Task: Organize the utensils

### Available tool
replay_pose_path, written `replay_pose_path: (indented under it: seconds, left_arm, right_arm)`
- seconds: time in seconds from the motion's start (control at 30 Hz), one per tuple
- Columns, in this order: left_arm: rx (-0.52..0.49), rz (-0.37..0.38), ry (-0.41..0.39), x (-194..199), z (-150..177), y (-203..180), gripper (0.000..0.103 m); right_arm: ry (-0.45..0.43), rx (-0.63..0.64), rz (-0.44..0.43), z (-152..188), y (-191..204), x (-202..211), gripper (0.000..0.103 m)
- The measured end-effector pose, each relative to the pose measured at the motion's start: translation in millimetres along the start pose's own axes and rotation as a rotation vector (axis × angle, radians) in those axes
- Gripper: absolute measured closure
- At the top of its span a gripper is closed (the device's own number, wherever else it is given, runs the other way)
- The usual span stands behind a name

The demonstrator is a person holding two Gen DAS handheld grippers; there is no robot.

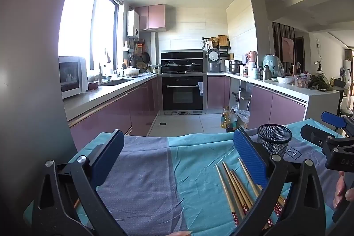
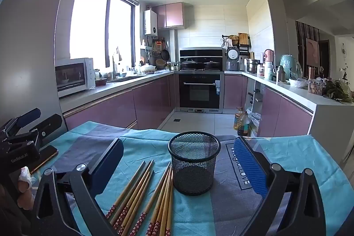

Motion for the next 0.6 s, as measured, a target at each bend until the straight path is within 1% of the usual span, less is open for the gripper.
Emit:
replay_pose_path:
  seconds: [0.1, 0.13, 0.17, 0.2, 0.23, 0.27, 0.4, 0.6]
  left_arm:
    - [0.006, -0.001, 0.017, -2.4, 1.1, 1.2, 0.006]
    - [-0.003, 0.001, -0.004, 2.4, -3.8, -1.4, 0.006]
    - [0.0, 0.001, 0.0, 2.3, -4.2, -1.5, 0.006]
    - [0.0, 0.007, -0.02, 5.5, -1.7, 0.3, 0.006]
    - [0.002, 0.007, -0.021, 5.6, -2.5, 1.1, 0.006]
    - [-0.004, 0.012, -0.008, 0.4, -2.1, -0.9, 0.006]
    - [-0.009, 0.006, -0.014, 2.1, -3.8, -7.3, 0.006]
    - [0.001, 0.014, -0.024, 2.5, -0.8, -4.0, 0.006]
  right_arm:
    - [0.007, 0.004, 0.006, 0.9, 0.5, -1.9, 0.006]
    - [0.007, 0.003, 0.007, 0.8, 0.4, -2.8, 0.006]
    - [0.009, 0.001, 0.007, 0.9, 0.4, -4.2, 0.006]
    - [0.011, -0.001, 0.009, 0.8, 0.2, -5.9, 0.006]
    - [0.012, -0.002, 0.011, 0.7, -0.1, -7.7, 0.006]
    - [-0.013, 0.007, -0.001, -4.3, 0.2, 1.2, 0.006]
    - [-0.017, 0.001, 0.001, -7.6, -0.4, 0.5, 0.006]
    - [-0.027, 0.0, 0.004, -2.2, 1.3, 4.9, 0.006]
Point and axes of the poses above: each gripper's, at about its wrist camera, not at the fingertips, and x roughly against the way its jaws point, y to its left, z to its underside, the point moved 6 cm from there along -x, roughly the way its jaws point, and after that the axes turned 10 degrees about -x, right-handed, at the moved point
